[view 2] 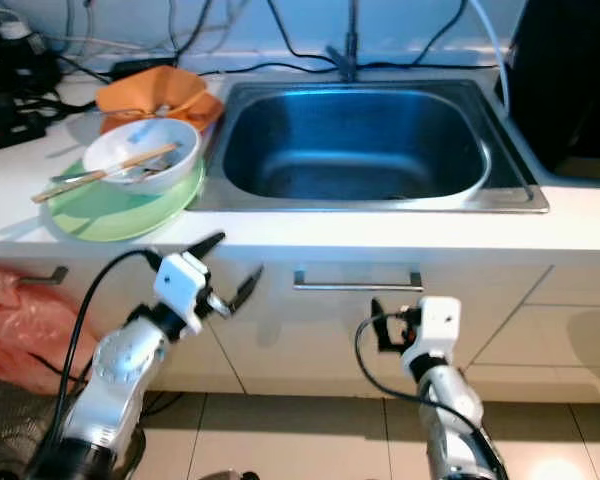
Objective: Kitchen organization
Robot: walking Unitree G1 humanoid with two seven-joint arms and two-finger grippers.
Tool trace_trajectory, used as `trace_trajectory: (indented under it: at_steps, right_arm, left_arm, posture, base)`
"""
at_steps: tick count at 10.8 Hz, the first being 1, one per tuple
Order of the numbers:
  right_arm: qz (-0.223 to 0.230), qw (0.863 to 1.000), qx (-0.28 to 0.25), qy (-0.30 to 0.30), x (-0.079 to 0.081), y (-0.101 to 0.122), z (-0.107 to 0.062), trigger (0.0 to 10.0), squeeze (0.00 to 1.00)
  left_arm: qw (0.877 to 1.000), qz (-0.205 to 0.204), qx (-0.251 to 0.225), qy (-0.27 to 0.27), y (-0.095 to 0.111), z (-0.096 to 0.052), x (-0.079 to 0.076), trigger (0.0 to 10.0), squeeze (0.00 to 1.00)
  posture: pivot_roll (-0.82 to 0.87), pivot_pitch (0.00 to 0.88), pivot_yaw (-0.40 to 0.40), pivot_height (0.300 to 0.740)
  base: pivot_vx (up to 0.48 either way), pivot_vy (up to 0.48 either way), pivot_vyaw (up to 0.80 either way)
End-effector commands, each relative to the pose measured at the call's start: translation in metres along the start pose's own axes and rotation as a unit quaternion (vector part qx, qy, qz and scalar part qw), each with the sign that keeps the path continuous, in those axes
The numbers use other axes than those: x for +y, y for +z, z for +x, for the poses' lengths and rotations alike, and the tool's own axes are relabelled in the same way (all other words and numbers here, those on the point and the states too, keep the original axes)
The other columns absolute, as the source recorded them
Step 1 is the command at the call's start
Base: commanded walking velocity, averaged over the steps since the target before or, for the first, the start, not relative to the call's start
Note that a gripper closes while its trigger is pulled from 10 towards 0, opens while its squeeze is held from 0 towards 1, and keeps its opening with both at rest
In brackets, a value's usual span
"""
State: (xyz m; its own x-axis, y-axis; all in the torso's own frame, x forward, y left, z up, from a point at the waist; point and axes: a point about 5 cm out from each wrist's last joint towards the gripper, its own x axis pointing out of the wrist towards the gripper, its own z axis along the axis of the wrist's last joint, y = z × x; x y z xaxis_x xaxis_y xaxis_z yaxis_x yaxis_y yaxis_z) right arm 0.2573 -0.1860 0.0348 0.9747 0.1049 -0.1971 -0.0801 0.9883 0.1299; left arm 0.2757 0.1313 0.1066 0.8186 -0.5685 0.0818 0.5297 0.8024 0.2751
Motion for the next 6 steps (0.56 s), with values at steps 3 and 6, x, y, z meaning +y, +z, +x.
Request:
trace_trajectory:
  at_steps: [3,6]
  right_arm:
    - [-0.006,1.0,-0.011,0.004,0.005,0.008,0.001,10.0,0.51]
    - [-0.018,0.999,-0.043,0.008,0.012,0.027,0.003,10.0,0.51]
  left_arm:
    - [1.0,-0.004,-0.005,-0.002,0.013,0.0,0.0,10.0,0.0]
    - [0.996,0.032,-0.055,0.07,0.043,0.004,0.019,10.0,0.0]
  posture:
    - [0.01,0.032,0.07,0.74]
    - [0.02,0.034,0.068,0.74]
  base:
    - [0.0,0.0,0.0]
    - [0.0,0.0,0.0]
